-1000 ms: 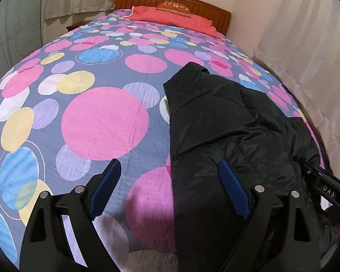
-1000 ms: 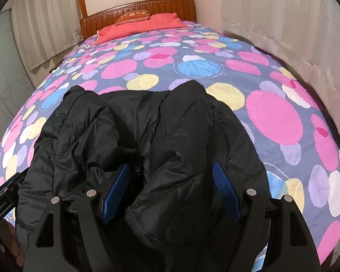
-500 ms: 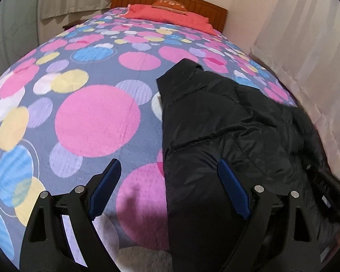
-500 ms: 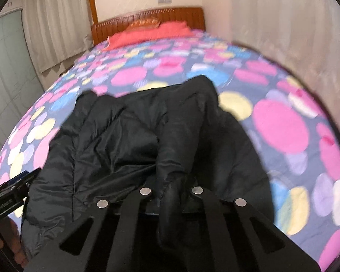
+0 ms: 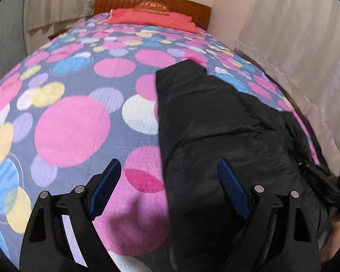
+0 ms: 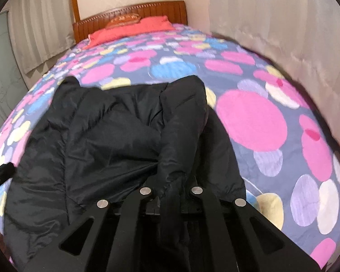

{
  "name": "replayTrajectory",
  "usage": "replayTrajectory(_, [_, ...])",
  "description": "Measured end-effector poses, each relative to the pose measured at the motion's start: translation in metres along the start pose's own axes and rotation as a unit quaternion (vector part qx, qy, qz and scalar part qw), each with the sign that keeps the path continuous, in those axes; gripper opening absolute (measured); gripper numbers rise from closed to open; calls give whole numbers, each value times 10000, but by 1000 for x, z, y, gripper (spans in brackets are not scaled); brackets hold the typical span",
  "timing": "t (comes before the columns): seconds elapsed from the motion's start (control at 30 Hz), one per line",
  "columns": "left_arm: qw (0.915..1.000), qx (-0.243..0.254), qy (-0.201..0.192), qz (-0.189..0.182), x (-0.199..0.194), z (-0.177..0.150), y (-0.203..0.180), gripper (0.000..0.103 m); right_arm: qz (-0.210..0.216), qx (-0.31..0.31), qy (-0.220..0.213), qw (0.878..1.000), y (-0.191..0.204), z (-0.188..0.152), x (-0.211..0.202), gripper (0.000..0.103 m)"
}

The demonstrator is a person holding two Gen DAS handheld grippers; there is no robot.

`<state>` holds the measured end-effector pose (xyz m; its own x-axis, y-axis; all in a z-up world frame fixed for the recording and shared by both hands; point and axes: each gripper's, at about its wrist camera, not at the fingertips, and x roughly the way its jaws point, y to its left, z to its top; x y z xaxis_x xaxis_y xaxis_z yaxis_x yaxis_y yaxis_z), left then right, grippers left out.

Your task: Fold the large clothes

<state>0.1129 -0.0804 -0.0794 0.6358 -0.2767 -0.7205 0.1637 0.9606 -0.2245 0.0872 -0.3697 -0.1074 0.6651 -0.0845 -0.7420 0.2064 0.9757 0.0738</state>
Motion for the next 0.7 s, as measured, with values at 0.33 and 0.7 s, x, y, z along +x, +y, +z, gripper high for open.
replayTrajectory(0.33, [9985,314,75,443,35,-13,-18,92,306,200,246,9990,-11,-13,40,5])
replayTrajectory(0.7, [9986,237,190,426,52,-14,-12,94,208,306,65,9993,-9,-17,40,5])
